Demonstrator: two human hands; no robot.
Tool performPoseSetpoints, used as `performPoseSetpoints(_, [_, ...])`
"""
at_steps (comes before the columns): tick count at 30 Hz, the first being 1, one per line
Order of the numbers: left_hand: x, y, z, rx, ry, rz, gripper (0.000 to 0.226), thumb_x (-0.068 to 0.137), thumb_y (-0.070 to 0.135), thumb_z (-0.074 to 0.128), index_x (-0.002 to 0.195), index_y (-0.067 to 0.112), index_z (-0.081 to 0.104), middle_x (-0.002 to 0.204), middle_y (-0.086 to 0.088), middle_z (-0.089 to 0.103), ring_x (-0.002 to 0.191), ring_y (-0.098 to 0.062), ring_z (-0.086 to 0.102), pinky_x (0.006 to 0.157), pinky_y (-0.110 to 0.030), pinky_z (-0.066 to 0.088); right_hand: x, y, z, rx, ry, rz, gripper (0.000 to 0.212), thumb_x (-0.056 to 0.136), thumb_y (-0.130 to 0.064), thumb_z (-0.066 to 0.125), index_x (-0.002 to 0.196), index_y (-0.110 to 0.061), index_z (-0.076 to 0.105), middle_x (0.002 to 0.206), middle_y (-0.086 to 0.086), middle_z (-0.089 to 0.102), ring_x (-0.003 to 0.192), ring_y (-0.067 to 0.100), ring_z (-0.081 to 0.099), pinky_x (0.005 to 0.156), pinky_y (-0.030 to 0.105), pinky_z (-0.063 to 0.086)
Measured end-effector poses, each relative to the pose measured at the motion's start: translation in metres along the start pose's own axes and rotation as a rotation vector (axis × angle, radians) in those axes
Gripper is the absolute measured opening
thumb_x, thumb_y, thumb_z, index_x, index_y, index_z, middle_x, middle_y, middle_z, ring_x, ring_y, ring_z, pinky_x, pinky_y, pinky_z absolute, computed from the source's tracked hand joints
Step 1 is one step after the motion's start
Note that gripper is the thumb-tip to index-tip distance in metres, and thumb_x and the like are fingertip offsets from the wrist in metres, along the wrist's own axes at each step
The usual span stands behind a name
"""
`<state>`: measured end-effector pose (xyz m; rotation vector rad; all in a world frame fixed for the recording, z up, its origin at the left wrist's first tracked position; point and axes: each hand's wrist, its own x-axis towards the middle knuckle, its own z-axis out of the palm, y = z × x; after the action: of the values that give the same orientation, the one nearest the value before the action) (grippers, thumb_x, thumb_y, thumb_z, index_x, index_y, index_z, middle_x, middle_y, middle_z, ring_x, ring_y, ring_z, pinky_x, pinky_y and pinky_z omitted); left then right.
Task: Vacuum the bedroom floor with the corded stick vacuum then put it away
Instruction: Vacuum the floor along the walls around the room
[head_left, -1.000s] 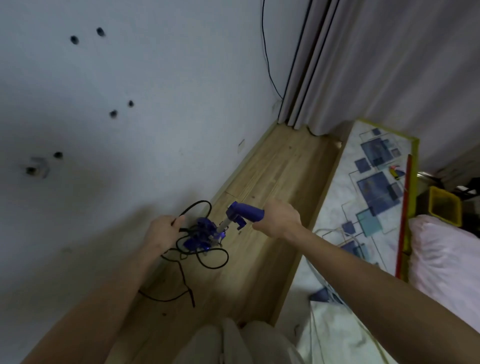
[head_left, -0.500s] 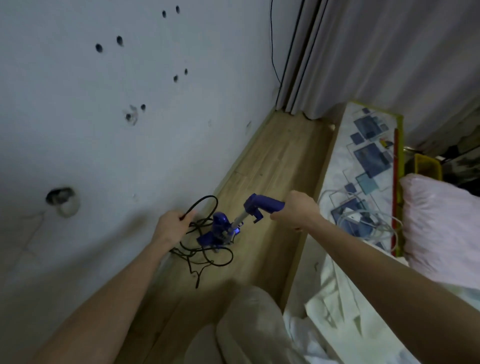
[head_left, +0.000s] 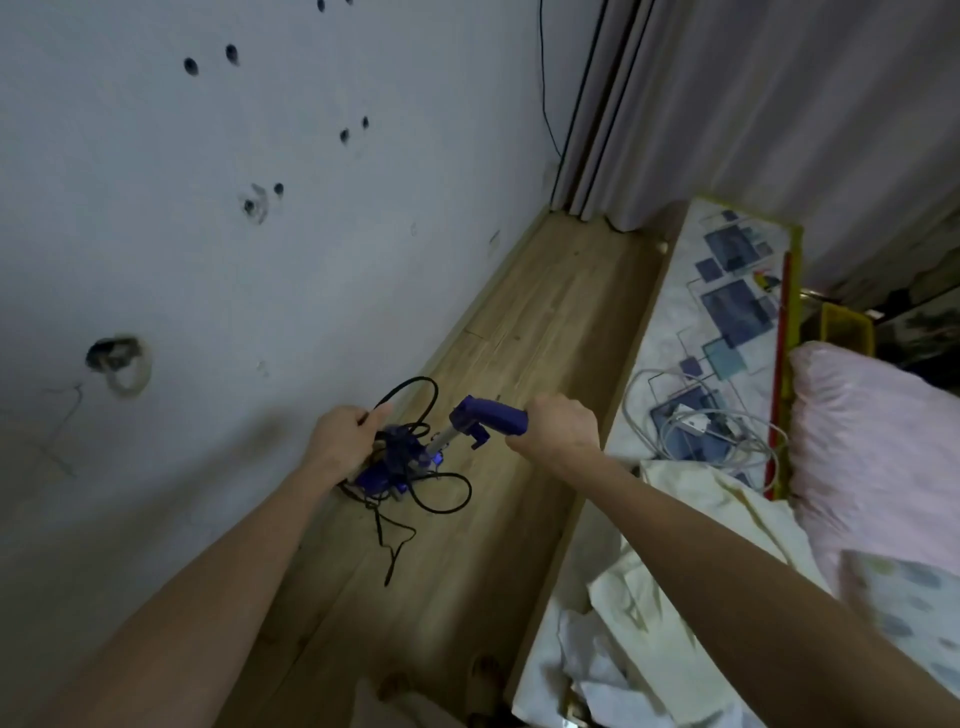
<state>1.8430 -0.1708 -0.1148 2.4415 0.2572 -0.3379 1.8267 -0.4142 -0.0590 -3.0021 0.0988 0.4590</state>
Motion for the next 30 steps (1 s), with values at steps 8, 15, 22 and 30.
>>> performPoseSetpoints(8, [-0.011,0.008,0.009,-0.031,0.034,-0.045,0.054,0.100,0.045,0.041,0.059,0.010,0.047,0.055,-0.006,0.049,0.050,-0.020,0.045,0.054,-0.029,0.035,0.030,0.015,-0.021,-0.027,-0.021,-0.078,0.031,0.089,-0.035,0.063,0.111,-0.015,0.057,0.086,0.002,0.063,0.078,0.016,0.063,0.077,0.031,0.056])
performPoseSetpoints(15, [-0.014,0.005,0.015,-0.045,0.043,-0.081,0.053,0.101,0.039,0.043,0.056,0.012,0.045,0.052,-0.003,0.045,0.046,-0.017,0.040,0.048,-0.028,0.031,0.036,0.037,-0.033,-0.046,-0.056,-0.187,0.033,0.088,-0.032,0.065,0.113,-0.014,0.054,0.088,0.002,0.060,0.080,0.016,0.062,0.078,0.030,0.054])
performPoseSetpoints(22, [-0.008,0.004,0.020,-0.027,0.019,-0.097,0.051,0.100,0.041,0.042,0.057,0.013,0.044,0.053,-0.001,0.043,0.048,-0.015,0.039,0.048,-0.027,0.029,0.048,0.055,-0.032,-0.071,0.007,-0.196,0.031,0.086,-0.036,0.066,0.108,-0.016,0.056,0.079,-0.002,0.058,0.073,0.013,0.060,0.071,0.026,0.052])
performPoseSetpoints(30, [-0.004,0.007,0.020,-0.054,0.017,-0.128,0.047,0.101,0.037,0.042,0.063,0.012,0.049,0.057,-0.003,0.049,0.052,-0.017,0.047,0.051,-0.028,0.037,0.068,0.044,-0.023,-0.100,0.006,-0.249,0.028,0.088,-0.037,0.064,0.106,-0.017,0.060,0.079,-0.002,0.060,0.072,0.013,0.061,0.068,0.026,0.052])
